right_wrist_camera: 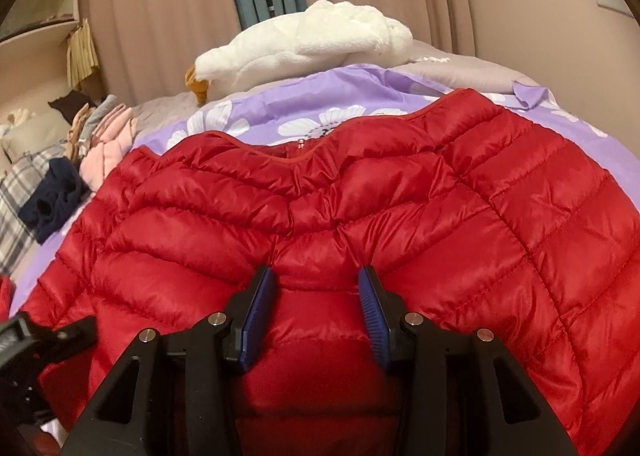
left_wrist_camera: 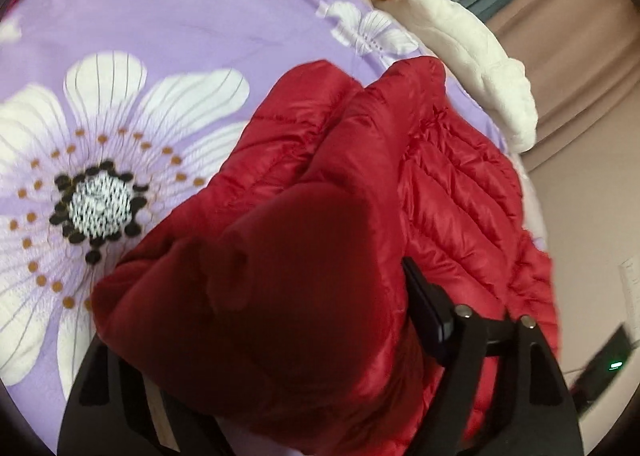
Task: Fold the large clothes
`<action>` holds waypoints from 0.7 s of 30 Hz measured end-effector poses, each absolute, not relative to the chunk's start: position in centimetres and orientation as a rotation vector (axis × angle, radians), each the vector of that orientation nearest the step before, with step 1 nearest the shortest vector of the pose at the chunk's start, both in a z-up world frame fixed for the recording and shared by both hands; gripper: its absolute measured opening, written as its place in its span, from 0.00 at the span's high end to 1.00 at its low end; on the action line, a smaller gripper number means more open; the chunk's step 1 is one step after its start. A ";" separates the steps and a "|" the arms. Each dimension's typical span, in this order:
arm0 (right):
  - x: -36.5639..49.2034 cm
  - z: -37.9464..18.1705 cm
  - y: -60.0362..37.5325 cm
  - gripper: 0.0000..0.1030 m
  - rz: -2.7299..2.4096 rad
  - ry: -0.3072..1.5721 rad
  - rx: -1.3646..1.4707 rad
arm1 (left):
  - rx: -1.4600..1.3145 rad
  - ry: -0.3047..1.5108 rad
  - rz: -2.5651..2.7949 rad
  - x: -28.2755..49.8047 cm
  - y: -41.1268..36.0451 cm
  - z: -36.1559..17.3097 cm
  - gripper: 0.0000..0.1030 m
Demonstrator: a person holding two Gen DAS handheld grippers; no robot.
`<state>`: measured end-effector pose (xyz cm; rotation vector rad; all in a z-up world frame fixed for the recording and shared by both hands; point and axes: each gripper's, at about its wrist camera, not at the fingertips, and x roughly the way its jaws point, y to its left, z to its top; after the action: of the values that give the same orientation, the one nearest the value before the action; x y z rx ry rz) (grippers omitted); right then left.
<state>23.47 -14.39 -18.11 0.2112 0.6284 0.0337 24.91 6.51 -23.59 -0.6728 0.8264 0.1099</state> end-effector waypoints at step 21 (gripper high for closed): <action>16.7 -18.6 -22.7 0.79 -0.213 0.703 0.069 | -0.302 0.691 0.224 24.6 2.2 -21.8 0.50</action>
<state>16.65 -22.66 -18.58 0.0690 0.7030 -0.2127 24.61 2.18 -21.80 -0.3023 0.6908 0.2244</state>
